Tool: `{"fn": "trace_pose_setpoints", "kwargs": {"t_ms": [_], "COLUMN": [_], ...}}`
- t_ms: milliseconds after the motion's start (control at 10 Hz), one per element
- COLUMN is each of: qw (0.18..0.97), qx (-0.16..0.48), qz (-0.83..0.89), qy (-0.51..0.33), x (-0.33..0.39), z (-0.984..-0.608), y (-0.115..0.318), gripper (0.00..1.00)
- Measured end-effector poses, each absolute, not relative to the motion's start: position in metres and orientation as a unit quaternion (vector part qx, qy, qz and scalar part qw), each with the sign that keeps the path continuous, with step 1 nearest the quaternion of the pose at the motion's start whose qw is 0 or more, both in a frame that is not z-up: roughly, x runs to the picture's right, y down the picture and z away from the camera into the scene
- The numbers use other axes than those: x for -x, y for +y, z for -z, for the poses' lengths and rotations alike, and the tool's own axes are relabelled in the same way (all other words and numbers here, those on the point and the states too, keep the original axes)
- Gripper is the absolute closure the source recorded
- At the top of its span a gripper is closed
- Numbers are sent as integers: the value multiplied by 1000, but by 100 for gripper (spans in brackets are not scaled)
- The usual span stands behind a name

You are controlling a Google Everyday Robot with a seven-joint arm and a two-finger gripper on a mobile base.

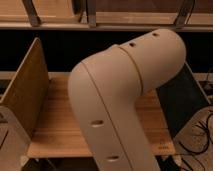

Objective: Place the eraser on the white sponge

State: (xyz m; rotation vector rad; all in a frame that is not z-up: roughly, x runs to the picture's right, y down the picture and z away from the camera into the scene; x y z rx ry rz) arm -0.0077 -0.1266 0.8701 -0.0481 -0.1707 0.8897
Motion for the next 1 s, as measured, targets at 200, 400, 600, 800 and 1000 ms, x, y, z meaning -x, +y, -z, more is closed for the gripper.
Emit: {"fn": "trace_pose_setpoints", "kwargs": {"t_ms": [200, 400, 600, 800, 1000], "qw": [886, 878, 872, 866, 865], "qx": [51, 79, 101, 119, 121], "qz": [-456, -468, -477, -483, -484], "qy": [-62, -57, -54, -52, -50], "x": [3, 20, 35, 44, 42], "z": [-854, -840, -824, -815, -814], "y": [-71, -27, 10, 36, 40], "gripper": [100, 100, 100, 100, 100]}}
